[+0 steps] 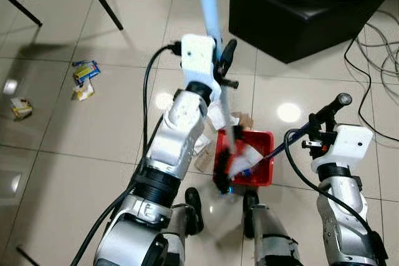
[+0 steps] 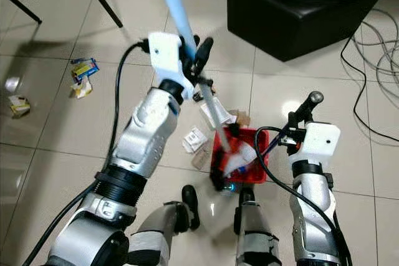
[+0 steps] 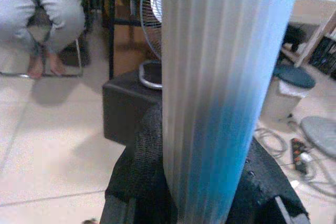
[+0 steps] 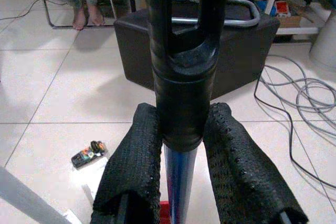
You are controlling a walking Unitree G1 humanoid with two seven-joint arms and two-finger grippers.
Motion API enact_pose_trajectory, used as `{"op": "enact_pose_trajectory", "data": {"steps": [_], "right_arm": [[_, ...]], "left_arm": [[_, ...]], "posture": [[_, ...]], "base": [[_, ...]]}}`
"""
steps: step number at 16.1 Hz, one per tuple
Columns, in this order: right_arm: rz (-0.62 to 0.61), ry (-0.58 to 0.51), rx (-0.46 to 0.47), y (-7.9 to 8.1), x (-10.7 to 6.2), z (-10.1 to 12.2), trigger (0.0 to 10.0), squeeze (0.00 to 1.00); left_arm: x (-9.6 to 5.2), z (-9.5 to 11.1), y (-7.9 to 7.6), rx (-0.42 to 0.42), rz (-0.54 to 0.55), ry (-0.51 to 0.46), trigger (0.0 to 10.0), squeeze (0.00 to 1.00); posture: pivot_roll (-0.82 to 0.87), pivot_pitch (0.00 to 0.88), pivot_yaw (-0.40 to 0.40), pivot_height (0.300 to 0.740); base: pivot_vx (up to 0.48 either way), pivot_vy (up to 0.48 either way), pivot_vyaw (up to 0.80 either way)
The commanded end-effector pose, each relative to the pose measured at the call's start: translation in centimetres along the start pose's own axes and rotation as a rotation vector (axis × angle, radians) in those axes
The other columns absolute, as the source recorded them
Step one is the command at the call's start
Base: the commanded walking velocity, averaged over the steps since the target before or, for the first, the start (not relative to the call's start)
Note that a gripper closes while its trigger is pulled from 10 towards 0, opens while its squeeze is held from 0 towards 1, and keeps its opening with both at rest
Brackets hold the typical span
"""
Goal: Sweep floor
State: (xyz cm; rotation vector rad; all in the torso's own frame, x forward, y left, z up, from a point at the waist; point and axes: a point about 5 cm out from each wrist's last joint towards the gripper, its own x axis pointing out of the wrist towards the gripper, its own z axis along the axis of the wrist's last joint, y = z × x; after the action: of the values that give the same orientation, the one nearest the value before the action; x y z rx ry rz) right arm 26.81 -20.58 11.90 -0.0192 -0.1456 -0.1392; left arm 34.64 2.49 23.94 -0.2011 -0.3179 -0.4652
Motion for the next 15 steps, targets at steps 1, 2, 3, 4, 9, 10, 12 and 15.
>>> {"op": "enact_pose_trajectory", "data": {"steps": [1, 2, 3, 4, 9, 10, 12, 15], "right_arm": [[0.018, 0.113, 0.024, 0.7, -1.0, -2.3, 10.0, 0.00], [0.018, 0.112, 0.025, 0.7, -0.9, -2.3, 10.0, 0.00], [0.018, 0.111, 0.026, 0.8, -0.9, -2.3, 10.0, 0.00], [0.017, 0.110, 0.028, 0.8, -0.7, -2.4, 10.0, 0.00], [0.007, 0.098, 0.034, 0.8, 0.2, -2.5, 10.0, 0.00], [0.004, 0.093, 0.035, 0.8, 0.5, -2.5, 10.0, 0.00], [0.004, 0.083, 0.041, 1.0, 1.1, -2.5, 10.0, 0.00], [0.003, 0.074, 0.050, 1.3, 1.8, -2.6, 10.0, 0.00]], "left_arm": [[1.0, 1.8, -5.5, -0.224, -0.105, -0.065, 10.0, 0.00], [1.1, 2.4, -5.4, -0.238, -0.112, -0.073, 10.0, 0.00], [1.2, 3.1, -5.3, -0.256, -0.115, -0.084, 10.0, 0.00], [1.5, 4.0, -5.0, -0.274, -0.114, -0.101, 10.0, 0.00], [2.6, 9.1, -3.4, -0.134, -0.138, -0.234, 10.0, 0.00], [3.1, 11.1, -2.6, -0.051, -0.135, -0.288, 10.0, 0.00], [3.4, 12.9, -1.7, 0.073, -0.126, -0.334, 10.0, 0.00], [3.8, 15.1, -0.6, 0.206, -0.096, -0.396, 10.0, 0.00]], "posture": [[-0.05, 0.415, 0.169, 0.740], [-0.05, 0.411, 0.172, 0.740], [-0.05, 0.411, 0.172, 0.740], [-0.05, 0.402, 0.173, 0.740], [-0.04, 0.361, 0.184, 0.740], [-0.03, 0.341, 0.188, 0.740], [-0.02, 0.318, 0.194, 0.740], [-0.02, 0.285, 0.198, 0.740]], "base": [[0.000, 0.000, 0.00], [0.000, 0.000, 0.00], [0.000, 0.000, 0.00], [0.000, 0.000, 0.00], [0.000, 0.000, 0.00], [0.000, 0.000, 0.00], [0.000, 0.000, 0.00], [0.000, 0.000, 0.00]]}}
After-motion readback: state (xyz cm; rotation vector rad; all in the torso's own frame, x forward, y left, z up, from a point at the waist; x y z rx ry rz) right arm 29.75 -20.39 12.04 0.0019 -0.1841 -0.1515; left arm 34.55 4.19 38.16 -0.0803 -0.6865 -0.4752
